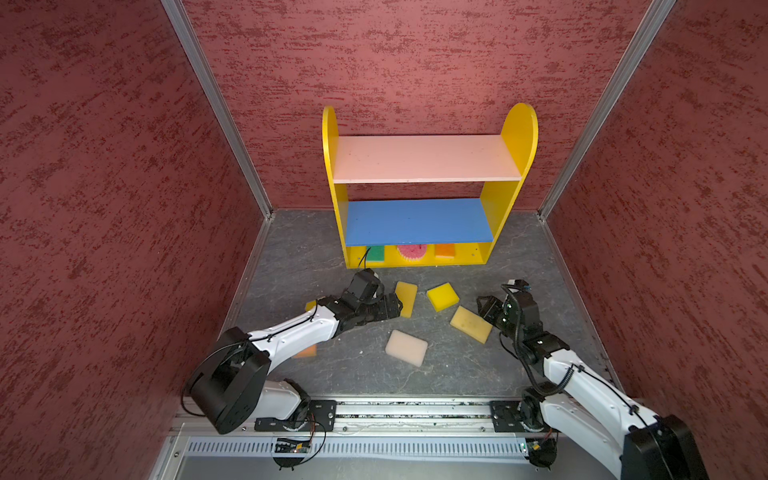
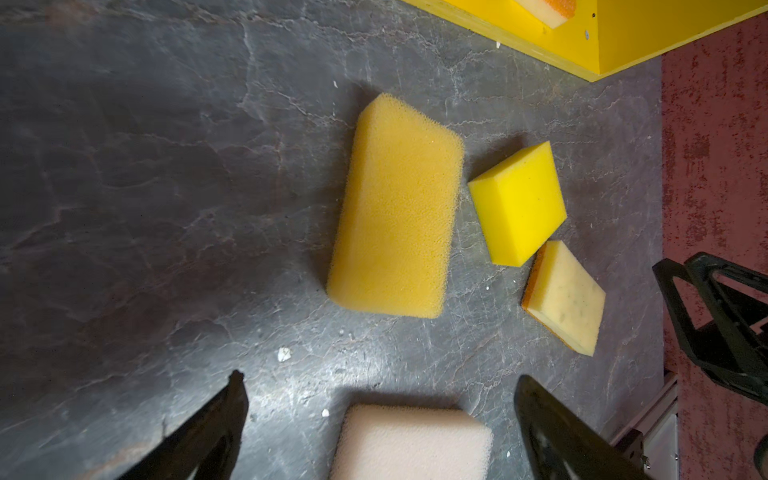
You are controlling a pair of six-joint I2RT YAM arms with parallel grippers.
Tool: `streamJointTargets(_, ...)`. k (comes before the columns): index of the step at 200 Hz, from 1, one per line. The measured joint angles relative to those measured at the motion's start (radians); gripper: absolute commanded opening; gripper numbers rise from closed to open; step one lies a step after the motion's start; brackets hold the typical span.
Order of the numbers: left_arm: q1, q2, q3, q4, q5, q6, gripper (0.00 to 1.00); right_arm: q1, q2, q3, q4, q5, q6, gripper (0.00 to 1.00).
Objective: Place and organize the cleaning sponges onto the shelf
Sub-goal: 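Withdraw the right gripper from the shelf while the left gripper grasps the long yellow sponge, then lift the long yellow sponge with the left gripper and carry it over the blue board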
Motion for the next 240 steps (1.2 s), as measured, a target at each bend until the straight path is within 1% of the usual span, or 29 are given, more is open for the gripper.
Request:
streamJointTargets(34, -0.013, 0.087, 0.042, 0.012, -0.031, -0.008, 0.90, 0.000, 0.016, 0.000, -0.002, -0.020, -0.009, 0.54)
streamJointTargets(50, -0.018, 0.124, 0.062, 0.015, -0.042, -0.012, 0.89, 0.000, 0.018, 0.000, -0.010, -0.030, -0.016, 0.55)
streamJointTargets(67, -0.027, 0.163, 0.087, 0.019, -0.053, -0.019, 0.84, 0.000, 0.019, 0.000, -0.019, -0.044, -0.022, 0.55)
streamJointTargets(88, -0.039, 0.207, 0.114, 0.028, -0.057, -0.027, 0.75, -0.001, 0.019, 0.000, -0.034, -0.066, -0.031, 0.56)
streamJointTargets(104, -0.044, 0.245, 0.135, 0.034, -0.059, -0.039, 0.64, -0.001, 0.016, 0.000, -0.046, -0.076, -0.035, 0.56)
streamJointTargets(123, -0.048, 0.285, 0.159, 0.041, -0.064, -0.046, 0.49, -0.001, 0.004, 0.000, -0.067, -0.086, -0.041, 0.56)
streamJointTargets(140, -0.052, 0.309, 0.172, 0.045, -0.072, -0.055, 0.34, -0.002, -0.011, 0.000, -0.087, -0.093, -0.048, 0.56)
streamJointTargets(156, -0.056, 0.324, 0.182, 0.049, -0.075, -0.055, 0.22, -0.002, -0.026, 0.000, -0.100, -0.100, -0.057, 0.56)
streamJointTargets(185, -0.061, 0.334, 0.188, 0.057, -0.077, -0.072, 0.12, -0.002, -0.039, 0.000, -0.115, -0.103, -0.065, 0.56)
streamJointTargets(208, -0.063, 0.325, 0.189, 0.051, -0.079, -0.068, 0.07, -0.002, -0.037, -0.007, -0.118, -0.104, -0.066, 0.56)
streamJointTargets(240, -0.063, 0.236, 0.192, -0.004, -0.106, -0.043, 0.00, -0.003, -0.026, -0.024, -0.107, -0.119, -0.060, 0.56)
